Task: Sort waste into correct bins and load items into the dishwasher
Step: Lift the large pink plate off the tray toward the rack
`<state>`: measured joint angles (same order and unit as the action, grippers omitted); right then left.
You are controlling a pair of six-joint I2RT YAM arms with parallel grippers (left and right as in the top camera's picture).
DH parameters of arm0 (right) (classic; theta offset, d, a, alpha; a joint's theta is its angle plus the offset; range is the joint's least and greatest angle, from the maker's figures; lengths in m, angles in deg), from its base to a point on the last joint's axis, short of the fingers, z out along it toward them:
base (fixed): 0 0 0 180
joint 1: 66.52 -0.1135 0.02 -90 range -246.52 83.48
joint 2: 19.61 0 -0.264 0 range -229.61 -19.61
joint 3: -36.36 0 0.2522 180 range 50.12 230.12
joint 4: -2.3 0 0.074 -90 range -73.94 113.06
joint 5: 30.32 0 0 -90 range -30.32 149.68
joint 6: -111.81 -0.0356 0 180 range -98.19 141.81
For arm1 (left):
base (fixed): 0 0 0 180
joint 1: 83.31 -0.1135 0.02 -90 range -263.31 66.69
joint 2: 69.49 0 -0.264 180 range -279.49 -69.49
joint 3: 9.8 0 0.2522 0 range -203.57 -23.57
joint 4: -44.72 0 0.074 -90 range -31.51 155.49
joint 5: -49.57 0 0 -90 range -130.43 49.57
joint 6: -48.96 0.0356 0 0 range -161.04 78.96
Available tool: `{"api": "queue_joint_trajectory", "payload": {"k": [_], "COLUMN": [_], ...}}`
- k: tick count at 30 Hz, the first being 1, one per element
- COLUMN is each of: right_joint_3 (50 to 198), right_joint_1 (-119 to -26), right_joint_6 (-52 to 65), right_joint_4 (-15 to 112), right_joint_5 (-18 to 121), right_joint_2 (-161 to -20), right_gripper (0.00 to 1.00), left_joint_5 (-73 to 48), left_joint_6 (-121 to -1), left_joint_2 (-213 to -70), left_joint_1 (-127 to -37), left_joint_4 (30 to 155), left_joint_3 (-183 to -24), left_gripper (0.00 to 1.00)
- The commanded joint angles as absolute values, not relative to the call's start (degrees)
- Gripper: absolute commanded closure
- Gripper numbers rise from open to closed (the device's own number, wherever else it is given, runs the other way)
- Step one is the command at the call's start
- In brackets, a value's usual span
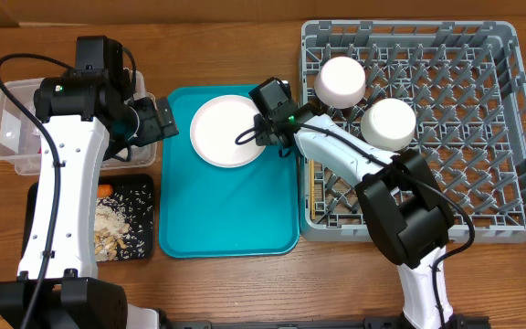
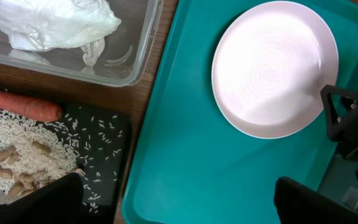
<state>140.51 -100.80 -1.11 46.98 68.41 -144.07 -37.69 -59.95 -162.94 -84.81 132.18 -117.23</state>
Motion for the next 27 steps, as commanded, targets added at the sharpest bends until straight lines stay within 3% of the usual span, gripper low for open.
{"api": "queue_joint_trajectory", "payload": {"k": [1, 11, 15, 27], "right_joint_3": [139.79, 139.68, 139.68, 139.20], "right_joint_1": [-100.69, -101.39, -101.52, -101.61], "right_joint_6": [-0.98, -0.98, -2.18, -5.07], "right_joint_4": [46.76, 46.81, 47.13, 46.89], "right_joint_5": [67.14, 66.47, 66.49, 66.47], "right_joint_2": [-143.90, -143.92, -143.94, -144.84], "right_gripper": [0.60, 0.61, 0.66, 0.67], "left_joint_5": [-38.06, -38.06, -38.06, -38.06], "left_joint_6": [-59.23, -59.23, -59.21, -59.23], "left_joint_2": [-163.03, -163.03, -163.03, -163.03], "left_joint_1": [-84.39, -84.39, -84.39, -84.39], "left_joint_4": [131.96, 131.96, 131.96, 131.96], "left_joint_3": [-117.43, -117.43, -117.43, -117.43], "left_gripper": [0.00, 0.00, 0.00, 0.00]}}
